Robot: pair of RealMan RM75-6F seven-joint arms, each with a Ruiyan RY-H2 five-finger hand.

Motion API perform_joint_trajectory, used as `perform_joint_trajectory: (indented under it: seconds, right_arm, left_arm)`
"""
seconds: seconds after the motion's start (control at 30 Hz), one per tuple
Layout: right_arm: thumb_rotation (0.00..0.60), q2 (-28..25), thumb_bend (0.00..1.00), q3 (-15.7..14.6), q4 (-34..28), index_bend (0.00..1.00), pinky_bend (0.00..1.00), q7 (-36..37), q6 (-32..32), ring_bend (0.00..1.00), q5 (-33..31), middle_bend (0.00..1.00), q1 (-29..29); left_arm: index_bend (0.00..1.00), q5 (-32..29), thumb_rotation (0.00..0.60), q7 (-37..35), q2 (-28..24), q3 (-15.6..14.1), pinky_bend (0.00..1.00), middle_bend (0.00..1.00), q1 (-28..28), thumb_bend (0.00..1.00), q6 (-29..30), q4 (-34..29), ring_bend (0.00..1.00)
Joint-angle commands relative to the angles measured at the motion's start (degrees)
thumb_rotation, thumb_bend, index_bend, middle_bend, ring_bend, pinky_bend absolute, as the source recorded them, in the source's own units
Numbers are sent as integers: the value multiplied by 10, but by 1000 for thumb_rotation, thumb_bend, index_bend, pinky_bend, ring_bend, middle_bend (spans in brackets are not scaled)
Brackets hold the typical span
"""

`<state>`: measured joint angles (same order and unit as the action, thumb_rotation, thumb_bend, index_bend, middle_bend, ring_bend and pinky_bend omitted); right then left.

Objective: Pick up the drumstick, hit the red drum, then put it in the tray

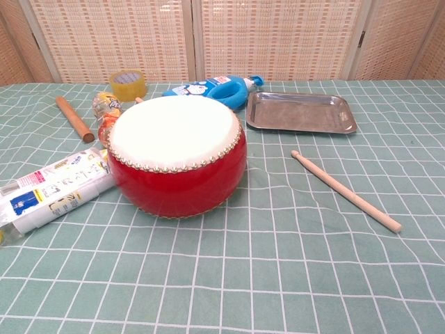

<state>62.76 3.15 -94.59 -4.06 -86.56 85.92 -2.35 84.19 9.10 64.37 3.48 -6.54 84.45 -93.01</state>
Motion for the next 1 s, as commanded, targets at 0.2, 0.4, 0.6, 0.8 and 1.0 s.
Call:
perform_joint_trajectory:
  seconds: [0.2, 0.4, 0.6, 0.8, 1.0]
  right_arm:
    - [558, -1, 187, 1, -1, 97, 203, 8, 9, 72, -5, 166, -3]
    - [559, 0, 187, -1, 2, 148, 244, 21, 8, 106, 3, 166, -3]
    - [558, 14, 187, -8, 2, 181, 271, 21, 34, 151, 7, 165, -15]
    - [559, 28, 187, 5, -5, 193, 277, -13, 92, 150, -11, 172, -54]
    - [558, 34, 187, 31, -31, 192, 166, -54, 221, 1, -67, 145, -135]
  left_arm:
    - [0, -2, 600, 9, 16, 4, 5, 0, 0, 218, 8, 7, 0]
    - [0, 2, 600, 1, 12, 0, 5, 0, 8, 219, 19, 6, 0]
    - [0, 11, 600, -9, 11, -4, 6, 0, 11, 219, 24, 8, 0]
    - [0, 13, 600, -20, 13, -5, 6, 0, 14, 219, 27, 16, 0]
    - [0, 13, 600, -36, 16, -8, 7, 0, 20, 219, 31, 26, 0]
